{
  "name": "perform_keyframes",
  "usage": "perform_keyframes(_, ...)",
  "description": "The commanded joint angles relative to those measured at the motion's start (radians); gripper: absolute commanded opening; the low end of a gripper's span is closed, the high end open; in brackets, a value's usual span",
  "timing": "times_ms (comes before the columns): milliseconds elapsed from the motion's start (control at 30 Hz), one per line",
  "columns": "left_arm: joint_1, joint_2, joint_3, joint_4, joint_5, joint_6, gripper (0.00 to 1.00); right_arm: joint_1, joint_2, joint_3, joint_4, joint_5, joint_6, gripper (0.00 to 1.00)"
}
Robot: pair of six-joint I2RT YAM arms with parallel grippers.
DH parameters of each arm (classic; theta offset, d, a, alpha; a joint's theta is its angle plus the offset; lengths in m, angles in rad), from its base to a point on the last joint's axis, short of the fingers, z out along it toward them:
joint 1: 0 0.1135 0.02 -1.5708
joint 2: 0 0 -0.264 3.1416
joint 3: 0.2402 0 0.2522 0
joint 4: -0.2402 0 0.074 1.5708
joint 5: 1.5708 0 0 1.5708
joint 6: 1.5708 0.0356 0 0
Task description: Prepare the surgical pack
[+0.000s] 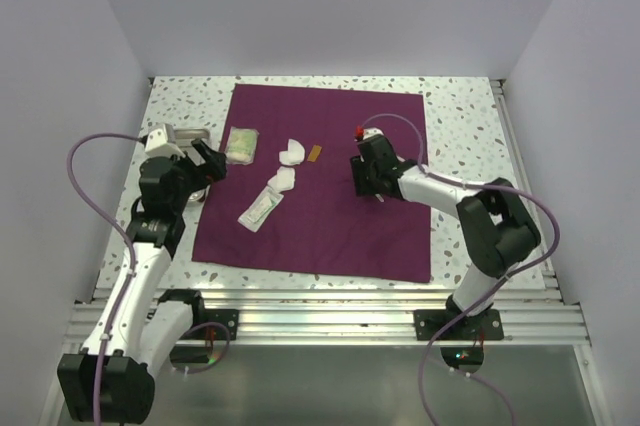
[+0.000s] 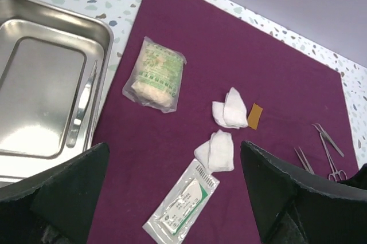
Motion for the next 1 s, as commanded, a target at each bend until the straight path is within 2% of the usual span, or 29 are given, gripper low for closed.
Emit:
perform_keyframes(0, 0.006, -0.03, -0.037, -0.015, -0.052, -0.037, 1.0, -0.007, 0.039, 0.082, -0.027, 0.041, -0.053, 0.5)
perform_keyframes(200, 0.006, 0.0, -0.063, 0.026, 0.068, -0.04, 1.0, -0.024, 0.12, 0.161, -0.056, 0.071, -0.131, 0.5)
perform_keyframes(267, 0.006, 0.016, -0.073, 0.055, 0.138, -0.026, 1.0, -0.036, 0.139, 0.165, -0.051, 0.043, -0.144, 0.5)
perform_keyframes(400, 0.006, 0.031, -0.08, 0.072, 0.177, -0.026, 1.0, -0.061, 0.169, 0.176, -0.039, -0.029, -0.154, 0.5)
perform_keyframes(700, 0.006, 0.025, -0.063, 0.072, 0.198, -0.022, 1.0, -0.079, 0.202, 0.187, -0.034, -0.141, -0.154, 0.34)
perform_keyframes(767, 0.006, 0.028, -0.066, 0.078, 0.212, -0.022, 1.0, -0.079, 0.203, 0.187, -0.037, -0.149, -0.156, 0.24)
perform_keyframes(867, 0.006, 0.042, -0.07, 0.083, 0.246, -0.022, 1.0, -0.082, 0.182, 0.178, -0.024, -0.181, -0.15, 0.18)
perform_keyframes(967, 0.005, 0.068, -0.087, 0.169, 0.355, -0.029, 1.0, -0.082, 0.125, 0.152, -0.011, -0.225, -0.132, 0.15)
